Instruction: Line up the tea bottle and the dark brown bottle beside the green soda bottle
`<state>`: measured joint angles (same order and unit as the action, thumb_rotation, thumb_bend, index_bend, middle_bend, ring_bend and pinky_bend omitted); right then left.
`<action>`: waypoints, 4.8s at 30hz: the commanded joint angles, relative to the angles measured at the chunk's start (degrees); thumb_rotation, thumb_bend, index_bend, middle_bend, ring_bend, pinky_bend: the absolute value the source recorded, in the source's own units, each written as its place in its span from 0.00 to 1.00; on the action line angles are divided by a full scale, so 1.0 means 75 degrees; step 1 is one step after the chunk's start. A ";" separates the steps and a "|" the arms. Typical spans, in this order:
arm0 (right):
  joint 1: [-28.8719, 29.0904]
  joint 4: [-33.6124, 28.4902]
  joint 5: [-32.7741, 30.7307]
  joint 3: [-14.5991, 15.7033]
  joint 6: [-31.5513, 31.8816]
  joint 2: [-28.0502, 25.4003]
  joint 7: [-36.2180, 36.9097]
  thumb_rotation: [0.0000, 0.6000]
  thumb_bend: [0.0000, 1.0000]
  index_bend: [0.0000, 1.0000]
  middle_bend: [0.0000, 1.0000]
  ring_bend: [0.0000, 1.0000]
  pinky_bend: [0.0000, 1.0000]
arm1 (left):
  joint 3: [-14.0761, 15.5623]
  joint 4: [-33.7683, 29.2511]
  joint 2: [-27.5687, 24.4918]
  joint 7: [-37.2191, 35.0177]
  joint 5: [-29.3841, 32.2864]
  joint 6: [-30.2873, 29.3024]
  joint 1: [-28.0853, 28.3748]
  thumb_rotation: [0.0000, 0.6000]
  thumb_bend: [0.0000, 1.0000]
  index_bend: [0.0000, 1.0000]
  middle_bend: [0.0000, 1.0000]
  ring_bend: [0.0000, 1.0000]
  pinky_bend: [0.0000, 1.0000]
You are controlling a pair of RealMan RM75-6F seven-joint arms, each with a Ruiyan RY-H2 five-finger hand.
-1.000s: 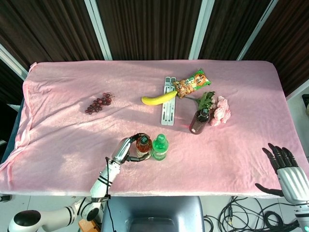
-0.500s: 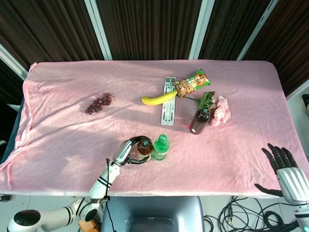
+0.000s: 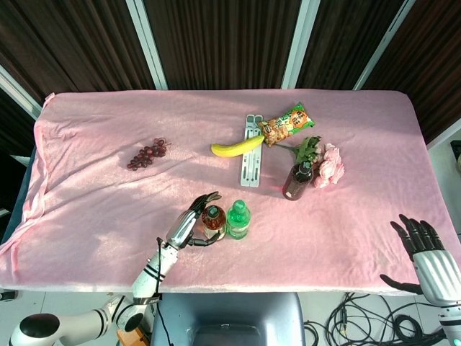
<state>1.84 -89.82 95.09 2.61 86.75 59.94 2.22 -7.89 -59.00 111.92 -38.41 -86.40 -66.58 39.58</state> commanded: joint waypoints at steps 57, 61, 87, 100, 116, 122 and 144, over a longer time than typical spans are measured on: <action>0.5062 0.4279 -0.2120 -0.2025 -0.5722 0.3359 0.6821 1.00 0.21 0.47 0.28 0.18 0.26 | 0.0992 -0.1466 -0.4359 0.3823 0.0063 -0.2198 -0.3347 1.00 0.29 0.00 0.06 0.00 0.00; 0.5140 0.4483 -0.2232 -0.2051 -0.5697 0.3582 0.6474 1.00 0.21 0.58 0.34 0.24 0.30 | 0.0981 -0.1517 -0.4371 0.3861 0.0053 -0.2107 -0.3350 1.00 0.30 0.00 0.06 0.00 0.00; 0.4561 0.4381 -0.1907 -0.2041 -0.3199 0.4298 0.5302 1.00 0.37 1.00 0.69 0.80 0.84 | 0.0790 -0.1661 -0.4482 0.3874 0.0034 -0.2126 -0.3515 1.00 0.30 0.00 0.06 0.00 0.00; 0.4036 0.2326 -0.1288 -0.1372 -0.2611 0.3648 0.4915 1.00 0.37 1.00 0.69 0.80 0.84 | 0.0732 -0.1684 -0.4447 0.3976 0.0020 -0.2044 -0.3503 1.00 0.30 0.00 0.06 0.00 0.00; 0.4169 0.2072 -0.1503 -0.1299 -0.3068 0.4180 0.4121 1.00 0.37 1.00 0.69 0.80 0.84 | 0.0683 -0.1632 -0.4454 0.3913 0.0026 -0.1986 -0.3508 1.00 0.30 0.00 0.05 0.00 0.00; 0.4164 0.2076 -0.1491 -0.1270 -0.3119 0.4219 0.4212 1.00 0.37 1.00 0.69 0.80 0.84 | 0.0683 -0.1628 -0.4449 0.3915 0.0025 -0.1942 -0.3498 1.00 0.30 0.00 0.05 0.00 0.00; 0.4245 0.2533 -0.0798 -0.0880 -0.3044 0.4237 0.5070 1.00 0.33 0.54 0.48 0.53 0.60 | 0.0662 -0.1697 -0.4480 0.3977 0.0106 -0.1759 -0.3473 1.00 0.30 0.00 0.04 0.00 0.00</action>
<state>33.60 -71.13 88.70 -4.33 63.71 91.89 39.83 -2.91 -71.72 78.33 -8.58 -85.63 -79.80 13.52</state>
